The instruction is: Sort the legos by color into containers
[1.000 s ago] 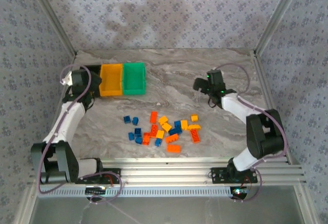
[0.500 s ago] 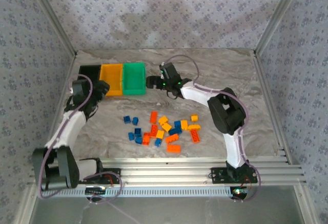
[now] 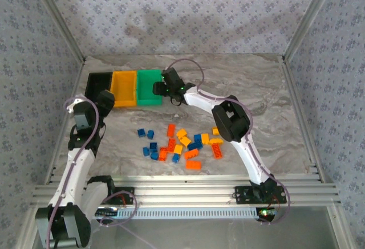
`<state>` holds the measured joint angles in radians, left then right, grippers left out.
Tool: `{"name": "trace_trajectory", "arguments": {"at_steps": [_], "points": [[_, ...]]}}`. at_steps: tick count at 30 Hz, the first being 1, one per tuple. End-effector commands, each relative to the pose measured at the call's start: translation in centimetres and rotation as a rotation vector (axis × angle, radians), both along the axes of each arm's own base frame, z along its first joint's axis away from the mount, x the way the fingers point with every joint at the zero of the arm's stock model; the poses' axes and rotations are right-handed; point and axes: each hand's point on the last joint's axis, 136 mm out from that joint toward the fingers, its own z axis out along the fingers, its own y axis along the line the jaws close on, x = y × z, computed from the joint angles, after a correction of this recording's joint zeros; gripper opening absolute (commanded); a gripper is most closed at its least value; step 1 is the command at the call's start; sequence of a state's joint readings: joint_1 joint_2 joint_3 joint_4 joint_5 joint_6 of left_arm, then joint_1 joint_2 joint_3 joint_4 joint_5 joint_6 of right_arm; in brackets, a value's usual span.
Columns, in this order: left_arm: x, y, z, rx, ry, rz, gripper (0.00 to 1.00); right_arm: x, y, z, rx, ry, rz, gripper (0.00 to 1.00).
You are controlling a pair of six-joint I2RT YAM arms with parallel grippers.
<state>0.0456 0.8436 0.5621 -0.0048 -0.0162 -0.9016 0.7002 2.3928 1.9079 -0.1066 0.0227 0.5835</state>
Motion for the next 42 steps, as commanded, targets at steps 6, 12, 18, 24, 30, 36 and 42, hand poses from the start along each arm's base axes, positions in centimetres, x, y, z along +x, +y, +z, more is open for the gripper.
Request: {"name": "trace_trajectory", "arguments": {"at_steps": [6,12,18,24,30,36,42], "points": [[-0.1,-1.0,3.1,0.038,-0.051,-0.055,1.0,0.0,-2.2,-0.3,-0.083,0.004,-0.072,0.38],[0.4,-3.3,3.4,0.045,-0.061,-0.119,1.0,-0.9,-6.2,1.1,-0.118,-0.018,-0.138,0.17],[1.2,-6.6,2.8,0.045,-0.032,-0.225,1.0,-3.0,-12.8,2.8,-0.168,-0.011,-0.197,0.0],[1.1,-8.9,0.5,0.039,0.053,-0.303,1.0,-6.1,-19.5,2.3,-0.264,0.071,-0.249,0.0],[0.5,-9.8,-0.6,0.053,0.068,-0.338,1.0,-7.7,-23.8,1.0,-0.269,0.116,-0.255,0.0],[0.0,-10.8,-1.4,0.052,0.087,-0.385,1.0,-8.2,-25.3,0.3,-0.254,0.122,-0.195,0.0],[-0.4,-11.4,-2.5,0.048,0.116,-0.414,1.0,-8.5,-26.8,-0.1,-0.253,0.131,-0.149,0.0]]}}
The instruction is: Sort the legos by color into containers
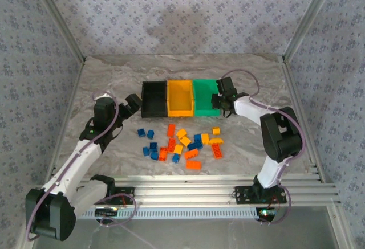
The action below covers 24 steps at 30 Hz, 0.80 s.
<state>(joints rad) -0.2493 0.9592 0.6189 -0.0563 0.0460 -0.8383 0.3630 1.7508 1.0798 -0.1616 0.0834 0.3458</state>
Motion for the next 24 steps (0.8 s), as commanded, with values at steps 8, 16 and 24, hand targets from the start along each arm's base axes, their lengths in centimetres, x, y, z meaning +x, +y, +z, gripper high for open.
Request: {"name": "trace_trajectory", "arguments": {"at_steps": [8,16,24], "points": [[-0.4,-0.8,-0.8,0.002,0.017,-0.052,1.0,-1.2,-1.4,0.1,-0.027,0.059,0.001,0.0],[-0.4,-1.0,-0.9,-0.005,0.022,-0.062,1.0,-2.6,-2.4,-1.0,-0.096,0.113,-0.068,0.08],[-0.5,-1.3,-0.7,-0.015,0.021,-0.075,1.0,-2.4,-2.0,-0.3,-0.083,0.09,-0.078,0.51]]}}
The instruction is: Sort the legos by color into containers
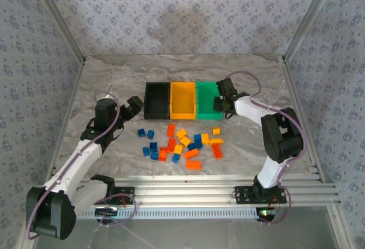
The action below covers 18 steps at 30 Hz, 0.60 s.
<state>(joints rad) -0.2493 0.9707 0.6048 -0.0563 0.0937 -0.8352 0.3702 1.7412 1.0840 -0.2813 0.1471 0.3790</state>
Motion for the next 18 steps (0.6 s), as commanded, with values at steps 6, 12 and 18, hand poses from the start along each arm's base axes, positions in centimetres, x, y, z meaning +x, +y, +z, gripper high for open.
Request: {"name": "trace_trajectory", "arguments": {"at_steps": [6,12,18], "points": [[-0.6,-1.1,0.9,-0.005,-0.022,-0.058,1.0,-1.3,-0.2,4.4,0.049,-0.09,-0.036,0.75],[-2.5,-2.3,0.6,0.034,-0.01,-0.11,1.0,-5.7,0.0,5.3,0.077,-0.105,-0.067,0.81],[-5.6,-3.2,-1.4,0.097,0.024,-0.172,1.0,-12.2,0.6,2.9,0.091,-0.024,-0.043,0.85]]}}
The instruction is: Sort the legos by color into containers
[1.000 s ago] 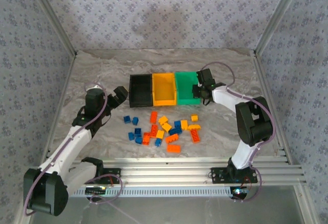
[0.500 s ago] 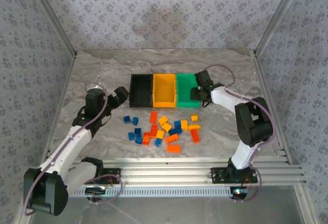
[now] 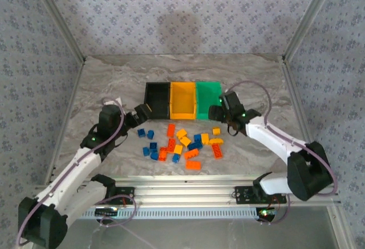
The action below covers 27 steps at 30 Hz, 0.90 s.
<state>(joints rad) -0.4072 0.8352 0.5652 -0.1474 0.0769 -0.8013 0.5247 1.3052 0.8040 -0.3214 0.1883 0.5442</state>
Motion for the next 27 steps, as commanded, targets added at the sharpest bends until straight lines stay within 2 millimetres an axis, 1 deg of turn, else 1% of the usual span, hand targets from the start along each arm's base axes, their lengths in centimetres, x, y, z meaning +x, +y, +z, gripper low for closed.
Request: {"name": "trace_trajectory", "arguments": {"at_steps": [1,4,6,9,12,16,19,22,24,27], "points": [[-1.9,0.5,-1.9,0.074,0.046,-0.017,1.0,-4.3,-0.9,-2.4,-0.017,0.101,-0.043,0.85],[-3.2,0.6,-2.9,0.076,0.068,-0.029,1.0,-8.0,-1.1,-4.5,-0.048,0.175,-0.002,0.84],[-3.8,0.8,-3.2,0.067,0.076,-0.026,1.0,-10.4,-0.8,-5.9,-0.049,0.23,0.038,0.83],[-4.3,1.2,-3.5,0.064,0.076,-0.014,1.0,-12.8,0.2,-7.4,-0.044,0.278,0.103,0.82],[-4.5,1.6,-3.7,0.073,0.078,-0.003,1.0,-13.6,1.2,-8.2,-0.046,0.291,0.144,0.8],[-4.6,1.7,-4.0,0.083,0.085,-0.001,1.0,-13.4,1.9,-9.1,-0.062,0.3,0.171,0.74],[-4.6,1.9,-4.4,0.09,0.096,0.006,1.0,-13.1,2.2,-9.7,-0.083,0.305,0.182,0.66],[-4.6,1.9,-4.7,0.094,0.103,0.009,1.0,-13.1,2.6,-10.1,-0.083,0.317,0.197,0.56],[-4.5,1.9,-4.7,0.097,0.102,0.009,1.0,-13.3,3.0,-10.0,-0.068,0.326,0.215,0.47],[-4.4,1.9,-4.8,0.1,0.108,0.012,1.0,-13.8,3.5,-9.6,-0.043,0.337,0.247,0.37]]}}
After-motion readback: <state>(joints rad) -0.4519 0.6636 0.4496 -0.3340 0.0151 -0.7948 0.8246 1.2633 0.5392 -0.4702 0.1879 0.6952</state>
